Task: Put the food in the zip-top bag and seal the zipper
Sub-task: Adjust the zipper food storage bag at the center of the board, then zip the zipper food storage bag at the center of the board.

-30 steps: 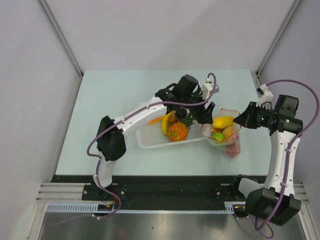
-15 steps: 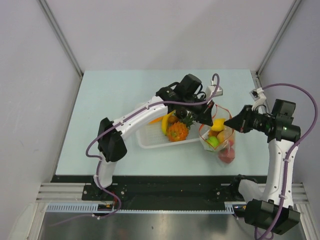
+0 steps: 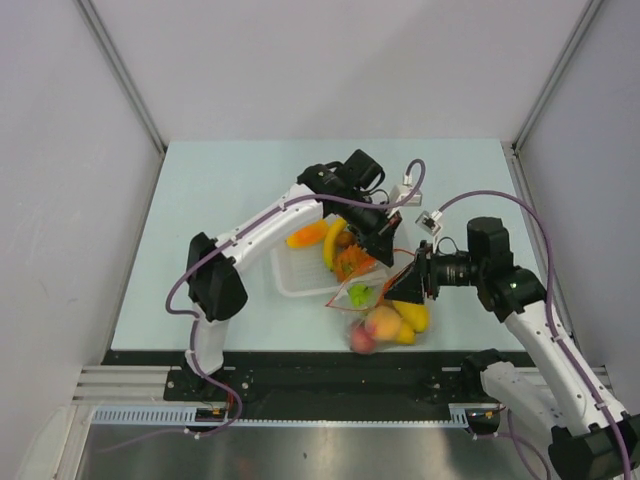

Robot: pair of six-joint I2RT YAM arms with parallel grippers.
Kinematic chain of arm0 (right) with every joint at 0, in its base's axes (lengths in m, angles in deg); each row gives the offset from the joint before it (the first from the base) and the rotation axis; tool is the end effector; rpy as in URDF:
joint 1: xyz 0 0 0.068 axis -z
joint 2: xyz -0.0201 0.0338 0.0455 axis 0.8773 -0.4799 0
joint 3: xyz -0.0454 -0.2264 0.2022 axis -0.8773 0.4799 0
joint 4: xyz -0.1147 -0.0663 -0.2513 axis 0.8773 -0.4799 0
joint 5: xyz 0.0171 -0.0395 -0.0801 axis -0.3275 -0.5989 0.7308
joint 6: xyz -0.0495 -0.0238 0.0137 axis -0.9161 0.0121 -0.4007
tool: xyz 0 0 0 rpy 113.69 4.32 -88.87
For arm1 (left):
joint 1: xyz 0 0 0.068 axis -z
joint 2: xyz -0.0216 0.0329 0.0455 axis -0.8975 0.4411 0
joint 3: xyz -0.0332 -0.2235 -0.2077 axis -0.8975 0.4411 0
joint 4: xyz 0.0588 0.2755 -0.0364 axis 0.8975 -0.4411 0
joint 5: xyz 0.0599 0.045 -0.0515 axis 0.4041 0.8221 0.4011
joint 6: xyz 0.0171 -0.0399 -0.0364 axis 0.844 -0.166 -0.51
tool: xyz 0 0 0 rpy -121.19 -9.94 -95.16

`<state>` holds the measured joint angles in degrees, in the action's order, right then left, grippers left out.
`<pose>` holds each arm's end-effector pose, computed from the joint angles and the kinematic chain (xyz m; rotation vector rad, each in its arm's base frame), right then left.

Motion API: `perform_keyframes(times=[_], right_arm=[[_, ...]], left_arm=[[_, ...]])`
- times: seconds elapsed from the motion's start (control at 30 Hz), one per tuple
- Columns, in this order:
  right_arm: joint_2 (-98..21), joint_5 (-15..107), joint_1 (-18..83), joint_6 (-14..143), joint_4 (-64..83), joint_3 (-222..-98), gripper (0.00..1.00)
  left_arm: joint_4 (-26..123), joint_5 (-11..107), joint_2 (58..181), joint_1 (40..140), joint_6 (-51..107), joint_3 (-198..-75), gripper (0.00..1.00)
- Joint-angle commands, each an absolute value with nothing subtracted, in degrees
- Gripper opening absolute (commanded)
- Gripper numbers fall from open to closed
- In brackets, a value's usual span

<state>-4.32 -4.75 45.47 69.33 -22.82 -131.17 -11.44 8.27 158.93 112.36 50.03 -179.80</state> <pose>0.1484 0.0772 0.3405 -0.6950 2.0062 1.3740 0.2887 -0.3712 0.3638 1.5581 2.0596 -1.3223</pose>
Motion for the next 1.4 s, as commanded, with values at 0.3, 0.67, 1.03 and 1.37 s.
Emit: perform_keyframes(times=[0.3,0.67,1.03,1.37], right_arm=[[-0.55,-4.03,59.81,41.74,-36.78,-146.17,0.66],[-2.29,-7.99,68.09,23.79,-32.94,-135.53,0.60],[-6.95,-12.39,67.74,16.93,-25.37,-134.21,0.66],[-12.57,-13.26,67.92,2.26,-31.70,-135.27,0.63]], left_arm=[[-17.10,7.83,152.44,110.06,73.12,-175.68,0.06],[-9.81,5.63,146.73,110.85,86.21,-166.89,0.13],[-8.48,3.69,148.83,113.31,93.34,-166.88,0.15],[-8.91,3.69,152.25,114.36,94.48,-170.83,0.16]])
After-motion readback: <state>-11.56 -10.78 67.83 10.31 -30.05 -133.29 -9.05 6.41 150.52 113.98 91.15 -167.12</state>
